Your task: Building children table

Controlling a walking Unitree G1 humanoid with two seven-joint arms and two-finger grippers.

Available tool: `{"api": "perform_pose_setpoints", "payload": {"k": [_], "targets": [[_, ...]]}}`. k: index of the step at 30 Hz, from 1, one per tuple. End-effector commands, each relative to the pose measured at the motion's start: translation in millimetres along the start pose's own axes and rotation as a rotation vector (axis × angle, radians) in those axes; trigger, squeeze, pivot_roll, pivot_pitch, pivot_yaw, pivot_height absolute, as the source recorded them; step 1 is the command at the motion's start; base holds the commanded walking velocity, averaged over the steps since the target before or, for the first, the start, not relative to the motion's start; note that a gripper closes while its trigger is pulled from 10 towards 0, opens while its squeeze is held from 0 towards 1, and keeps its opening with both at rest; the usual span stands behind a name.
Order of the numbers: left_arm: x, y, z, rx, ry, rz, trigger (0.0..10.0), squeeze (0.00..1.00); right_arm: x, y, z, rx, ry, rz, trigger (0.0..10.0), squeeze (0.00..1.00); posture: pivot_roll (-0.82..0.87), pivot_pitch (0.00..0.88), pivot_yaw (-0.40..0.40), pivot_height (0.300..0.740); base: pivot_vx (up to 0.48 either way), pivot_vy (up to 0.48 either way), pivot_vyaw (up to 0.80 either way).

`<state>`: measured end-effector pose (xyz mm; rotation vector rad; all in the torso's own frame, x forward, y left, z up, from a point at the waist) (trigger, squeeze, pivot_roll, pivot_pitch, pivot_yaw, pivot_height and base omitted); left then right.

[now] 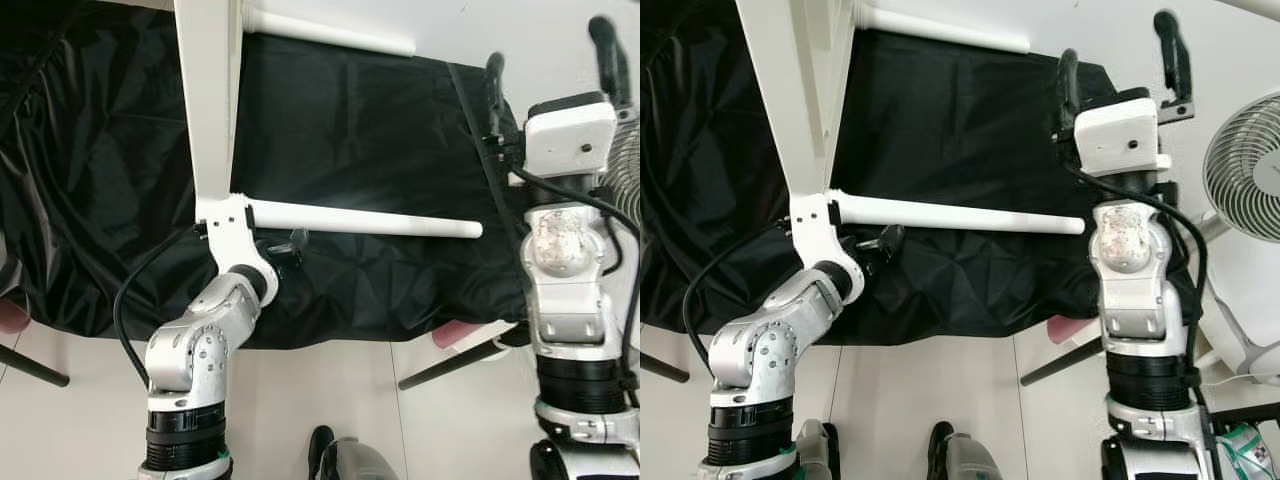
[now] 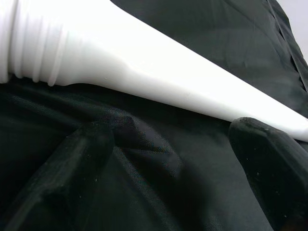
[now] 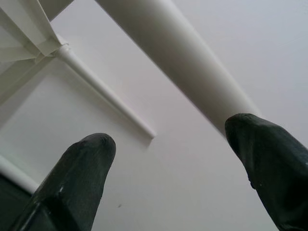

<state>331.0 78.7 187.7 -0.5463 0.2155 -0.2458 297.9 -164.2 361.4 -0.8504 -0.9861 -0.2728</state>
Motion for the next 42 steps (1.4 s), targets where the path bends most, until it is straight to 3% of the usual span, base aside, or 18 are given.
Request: {"api": "perform_pose_setpoints", "payload": {"k": [1,17,32,42], "targets": [[2.9,-9.8,-17.1,-0.059,0.048,-0.036,10.0,0.0,4.2,-11.8,13.1,-0.083,-0.077,-0.041,10.0,0.0,0.07,0.2,-0.108,0.74,0.0,0.0,0.0],[5.6,-10.4,-18.8,-0.056,0.046,-0.045,10.0,0.0,25.7,-18.1,27.4,-0.137,-0.161,-0.076,10.0,0.0,0.07,0.201,-0.121,0.74,0.0,0.0,0.0],[8.2,-6.3,-9.1,-0.043,0.023,-0.035,10.0,0.0,70.3,-15.3,46.4,-0.13,-0.261,0.166,10.0,0.0,0.04,0.223,-0.088,0.74,0.0,0.0,0.0],[9.3,-4.8,-6.7,-0.042,0.019,-0.032,10.0,0.0,83.6,-13.9,57.0,-0.193,-0.301,0.268,10.0,0.0,0.03,0.224,-0.074,0.74,0.0,0.0,0.0]]}}
Point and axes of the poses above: a point about 5 cm out from each wrist's last joint towards the gripper, its own x axis pointing out of the wrist towards the gripper, its own z axis along the axis of the wrist's last joint, y = z × x, the point moved 4 cm from there along x, pointing out of the wrist towards the gripper, and after that the axes turned 6 degrees about -x, right-handed, at the moved point
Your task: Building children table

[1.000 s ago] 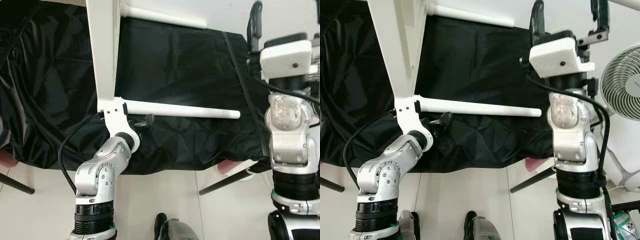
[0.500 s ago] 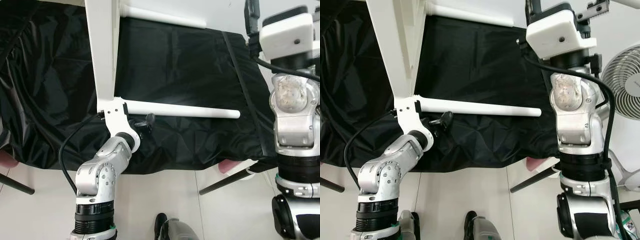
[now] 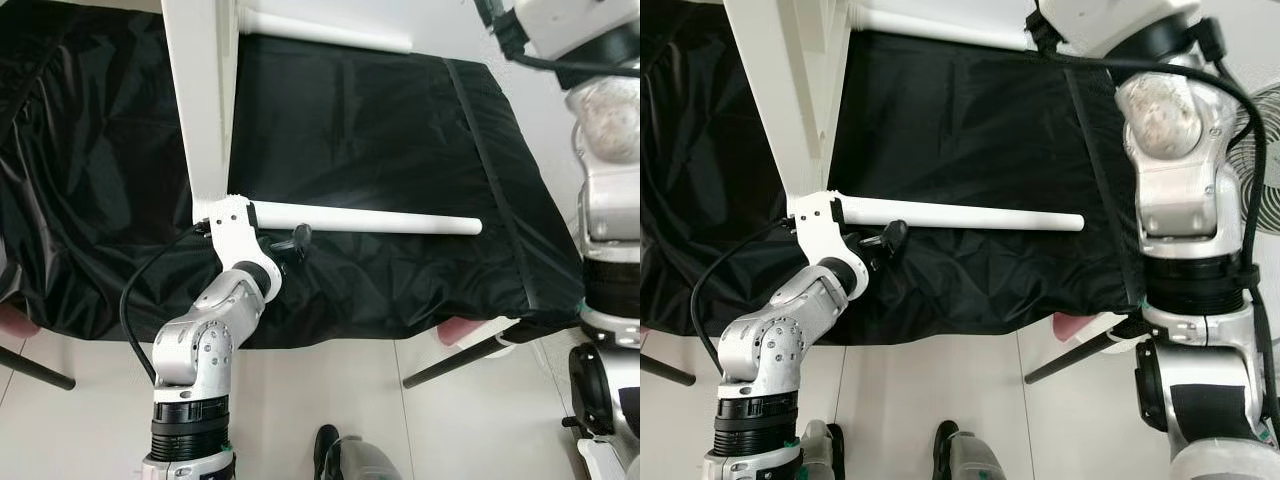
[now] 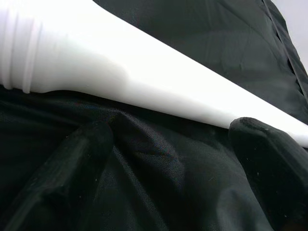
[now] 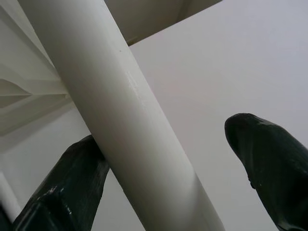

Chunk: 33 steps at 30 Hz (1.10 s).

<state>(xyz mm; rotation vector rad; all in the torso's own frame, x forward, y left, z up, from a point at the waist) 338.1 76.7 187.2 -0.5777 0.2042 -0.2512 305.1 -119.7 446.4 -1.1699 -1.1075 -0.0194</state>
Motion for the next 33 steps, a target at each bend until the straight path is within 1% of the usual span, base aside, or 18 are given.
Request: {"api": "perform_pose_setpoints", "payload": {"k": [1,4,8,9,14,19,21,25,27,29,30,31,33], "targets": [[1.8,-4.4,-7.4,-0.014,0.031,-0.019,10.0,0.0,2.9,-5.8,4.1,-0.032,-0.025,0.018,10.0,0.0,0.03,0.224,-0.074,0.74,0.0,0.0,0.0],[2.8,-5.8,-7.3,-0.014,0.034,-0.024,10.0,0.0,6.9,-2.8,5.6,-0.055,-0.038,0.093,10.0,0.0,0.01,0.219,-0.064,0.74,0.0,0.0,0.0],[3.0,-6.2,-6.9,-0.014,0.034,-0.025,10.0,0.0,8.2,-2.3,5.5,-0.055,-0.039,0.117,10.0,0.0,0.01,0.219,-0.064,0.74,0.0,0.0,0.0],[2.8,-6.1,-6.2,-0.014,0.032,-0.025,10.0,0.0,7.8,-0.6,1.7,-0.061,-0.019,0.16,0.0,0.0,0.01,0.219,-0.062,0.74,0.0,0.0,0.0],[1.7,-4.8,-7.4,-0.015,0.039,-0.016,10.0,0.0,4.7,-0.1,-3.2,-0.076,0.002,0.188,0.0,0.0,0.01,0.222,-0.062,0.74,0.0,0.0,0.0],[3.7,-3.8,-3.8,-0.034,0.02,-0.002,10.0,0.0,3.9,-2.2,-5.8,-0.082,0.009,0.195,0.0,0.0,0.01,0.223,-0.063,0.74,0.0,0.0,0.0],[5.4,-2.4,-0.6,-0.037,0.007,0.013,10.0,0.0,3.7,-2.8,-6.3,-0.082,0.011,0.197,0.0,0.0,0.01,0.223,-0.063,0.74,0.0,0.0,0.0],[15.5,-0.3,21.4,-0.061,-0.078,0.047,10.0,0.0,2.2,-5.3,-8.8,-0.08,0.023,0.194,0.0,0.0,0.01,0.226,-0.067,0.74,0.0,0.0,0.0],[19.5,2.8,25.0,-0.071,-0.09,0.068,10.0,0.0,2.0,-5.8,-10.1,-0.081,0.028,0.193,0.0,0.0,0.01,0.227,-0.067,0.74,0.0,0.0,0.0],[19.5,2.8,25.0,-0.071,-0.09,0.068,10.0,0.0,2.0,-5.8,-10.1,-0.081,0.028,0.193,0.0,0.0,0.01,0.227,-0.067,0.74,0.0,0.0,0.0],[23.3,6.9,27.0,-0.082,-0.097,0.094,10.0,0.0,3.1,-12.7,-11.8,-0.088,0.039,0.16,0.0,0.0,0.01,0.227,-0.066,0.74,0.0,0.0,0.0],[23.3,6.9,27.0,-0.082,-0.097,0.094,10.0,0.0,3.1,-12.7,-11.8,-0.088,0.039,0.16,0.0,0.0,0.01,0.227,-0.066,0.74,0.0,0.0,0.0],[26.1,9.7,30.3,-0.101,-0.111,0.119,10.0,0.0,3.8,-21.9,-12.7,-0.099,0.043,0.118,0.0,0.0,0.01,0.226,-0.065,0.74,0.0,0.0,0.0]]}}
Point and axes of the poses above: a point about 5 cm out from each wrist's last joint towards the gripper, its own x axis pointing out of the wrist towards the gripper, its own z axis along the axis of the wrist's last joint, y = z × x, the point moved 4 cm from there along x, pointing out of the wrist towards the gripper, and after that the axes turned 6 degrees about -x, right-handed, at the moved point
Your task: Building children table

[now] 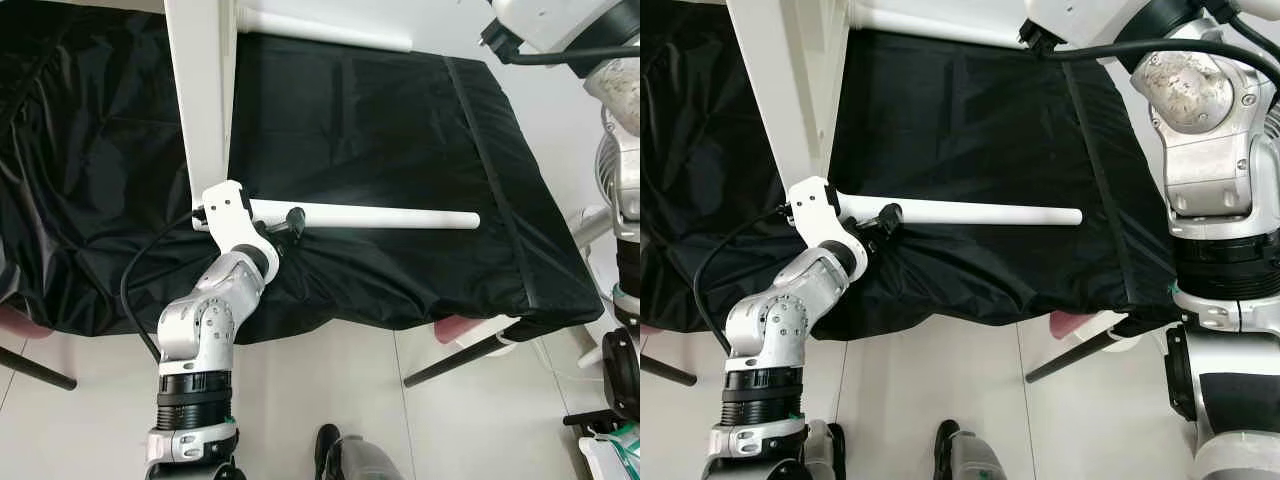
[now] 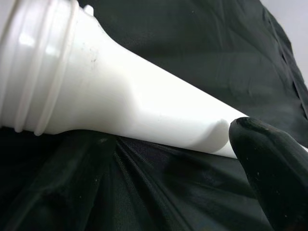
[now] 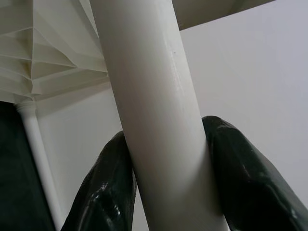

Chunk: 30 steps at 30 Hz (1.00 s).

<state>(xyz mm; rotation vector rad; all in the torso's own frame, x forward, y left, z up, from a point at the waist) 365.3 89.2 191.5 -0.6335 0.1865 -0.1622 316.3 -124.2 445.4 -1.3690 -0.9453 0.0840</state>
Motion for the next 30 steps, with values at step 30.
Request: {"api": "perform_pose_setpoints", "payload": {"k": [30], "targets": [[19.1,7.3,55.5,-0.081,-0.168,0.175,10.0,0.0,-29.4,-102.7,-17.7,-0.052,0.098,-0.496,0.0,0.0,0.01,0.211,-0.029,0.74,0.0,0.0,0.0]]}}
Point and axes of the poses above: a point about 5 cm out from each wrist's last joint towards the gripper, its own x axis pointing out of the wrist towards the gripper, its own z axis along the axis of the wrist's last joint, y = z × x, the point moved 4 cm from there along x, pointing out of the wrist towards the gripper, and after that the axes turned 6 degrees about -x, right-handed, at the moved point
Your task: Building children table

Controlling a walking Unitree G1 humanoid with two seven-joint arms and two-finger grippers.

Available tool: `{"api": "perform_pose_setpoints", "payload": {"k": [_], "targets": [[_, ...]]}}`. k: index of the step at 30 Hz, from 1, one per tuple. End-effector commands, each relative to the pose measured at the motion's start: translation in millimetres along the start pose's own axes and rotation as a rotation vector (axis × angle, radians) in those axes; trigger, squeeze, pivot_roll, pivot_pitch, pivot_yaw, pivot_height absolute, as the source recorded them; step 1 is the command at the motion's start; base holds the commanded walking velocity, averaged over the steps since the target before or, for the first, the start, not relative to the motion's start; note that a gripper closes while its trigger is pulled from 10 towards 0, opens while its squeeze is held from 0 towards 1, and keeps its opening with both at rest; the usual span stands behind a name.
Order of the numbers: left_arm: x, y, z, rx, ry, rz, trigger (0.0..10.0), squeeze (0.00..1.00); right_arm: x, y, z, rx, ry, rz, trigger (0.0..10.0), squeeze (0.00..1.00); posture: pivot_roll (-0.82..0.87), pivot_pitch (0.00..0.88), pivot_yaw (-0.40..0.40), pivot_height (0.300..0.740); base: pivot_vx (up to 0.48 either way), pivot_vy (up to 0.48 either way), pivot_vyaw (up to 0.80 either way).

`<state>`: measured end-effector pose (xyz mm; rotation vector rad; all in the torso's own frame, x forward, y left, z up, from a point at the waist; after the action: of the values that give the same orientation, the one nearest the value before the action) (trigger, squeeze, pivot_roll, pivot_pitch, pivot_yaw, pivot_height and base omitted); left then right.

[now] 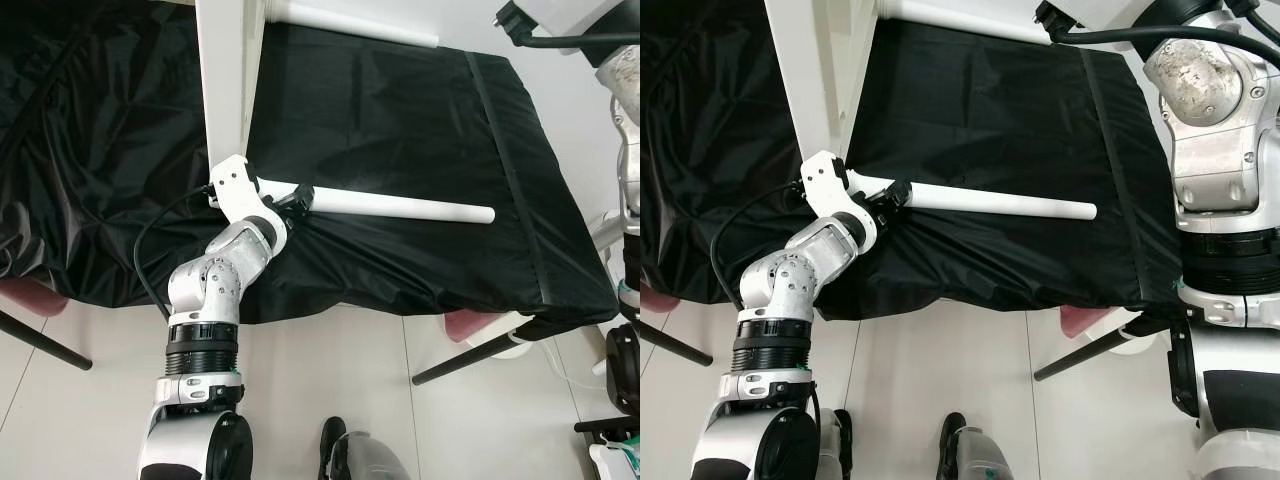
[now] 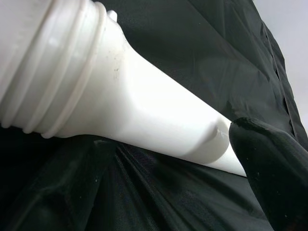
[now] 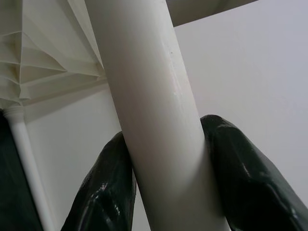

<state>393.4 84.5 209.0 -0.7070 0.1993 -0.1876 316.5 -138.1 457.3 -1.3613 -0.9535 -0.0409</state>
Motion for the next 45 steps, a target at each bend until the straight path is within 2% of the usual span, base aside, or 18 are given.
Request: {"api": "perform_pose_setpoints", "payload": {"k": [1,8,13,20,23,28,30,31,34,36,38,40,41,42,45], "targets": [[-10.6,18.9,38.9,-0.005,-0.189,0.204,10.0,0.0,-22.2,-93.0,-12.5,-0.007,0.053,-0.422,0.0,0.0,0.01,0.213,-0.029,0.74,0.0,0.0,0.0],[-20.6,33.5,37.1,0.0,-0.192,0.255,10.0,0.0,-38.6,-102.2,-28.1,-0.044,0.146,-0.461,0.0,0.0,0.02,0.223,-0.025,0.74,0.0,0.0,0.0],[-22.6,31.9,45.8,0.03,-0.221,0.25,10.0,0.0,-45.0,-103.3,-33.4,-0.05,0.179,-0.46,0.0,0.0,0.02,0.226,-0.024,0.74,0.0,0.0,0.0],[-20.1,26.7,58.1,0.029,-0.251,0.25,10.0,0.0,-50.1,-104.9,-37.2,-0.055,0.208,-0.48,0.0,0.0,0.02,0.225,-0.026,0.74,0.0,0.0,0.0],[-19.1,20.7,66.1,0.02,-0.281,0.245,10.0,0.0,-56.6,-109.5,-42.9,-0.054,0.24,-0.51,0.0,0.0,0.02,0.225,-0.025,0.74,0.0,0.0,0.0],[-12.8,8.5,76.4,0.005,-0.314,0.214,10.0,0.0,-58.0,-107.7,-43.9,-0.052,0.244,-0.504,0.0,0.0,0.03,0.224,-0.022,0.74,0.0,0.0,0.0],[-6.7,-5.4,90.8,-0.042,-0.358,0.181,10.0,0.0,-58.4,-107.3,-44.4,-0.051,0.247,-0.507,0.0,0.0,0.03,0.226,-0.022,0.74,0.0,0.0,0.0],[-6.7,-5.4,90.8,-0.042,-0.358,0.181,10.0,0.0,-58.4,-107.3,-44.4,-0.051,0.247,-0.507,0.0,0.0,0.03,0.226,-0.022,0.74,0.0,0.0,0.0],[-3.0,-22.6,106.0,-0.089,-0.407,0.137,10.0,0.0,-58.1,-106.7,-45.4,-0.05,0.252,-0.507,0.0,0.0,0.02,0.226,-0.023,0.74,0.0,0.0,0.0],[-3.0,-22.6,106.0,-0.089,-0.407,0.137,10.0,0.0,-58.1,-106.7,-45.4,-0.05,0.252,-0.507,0.0,0.0,0.02,0.226,-0.023,0.74,0.0,0.0,0.0],[-0.6,-42.4,112.2,-0.132,-0.426,0.082,10.0,0.0,-57.6,-107.1,-45.6,-0.053,0.252,-0.508,0.0,0.0,0.02,0.227,-0.022,0.74,0.0,0.0,0.0],[0.4,-48.2,112.2,-0.151,-0.425,0.067,10.0,0.0,-57.3,-107.4,-45.6,-0.055,0.25,-0.509,0.0,0.0,0.02,0.227,-0.022,0.74,0.0,0.0,0.0],[1.7,-52.7,111.2,-0.166,-0.422,0.054,5.3,0.0,-57.0,-107.2,-45.8,-0.056,0.25,-0.507,0.0,0.0,0.01,0.225,-0.021,0.74,0.0,0.0,0.0],[2.1,-57.8,109.8,-0.203,-0.436,0.036,0.0,0.0,-55.9,-106.5,-46.3,-0.056,0.251,-0.5,0.0,0.0,0.01,0.227,-0.023,0.74,0.0,0.0,0.0],[3.1,-61.5,107.7,-0.217,-0.427,0.025,0.0,0.0,-55.4,-106.7,-46.4,-0.06,0.252,-0.499,0.0,0.0,0.01,0.227,-0.023,0.74,0.0,0.0,0.0]]}}
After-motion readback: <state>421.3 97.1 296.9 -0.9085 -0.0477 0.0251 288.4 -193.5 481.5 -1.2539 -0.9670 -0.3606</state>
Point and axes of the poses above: a point about 5 cm out from each wrist's last joint towards the gripper, its own x axis pointing out of the wrist towards the gripper, its own z axis along the axis of the wrist's last joint, y = z × x, the point moved 4 cm from there along x, pointing out of the wrist towards the gripper, and after that the axes turned 6 degrees about -x, right-handed, at the moved point
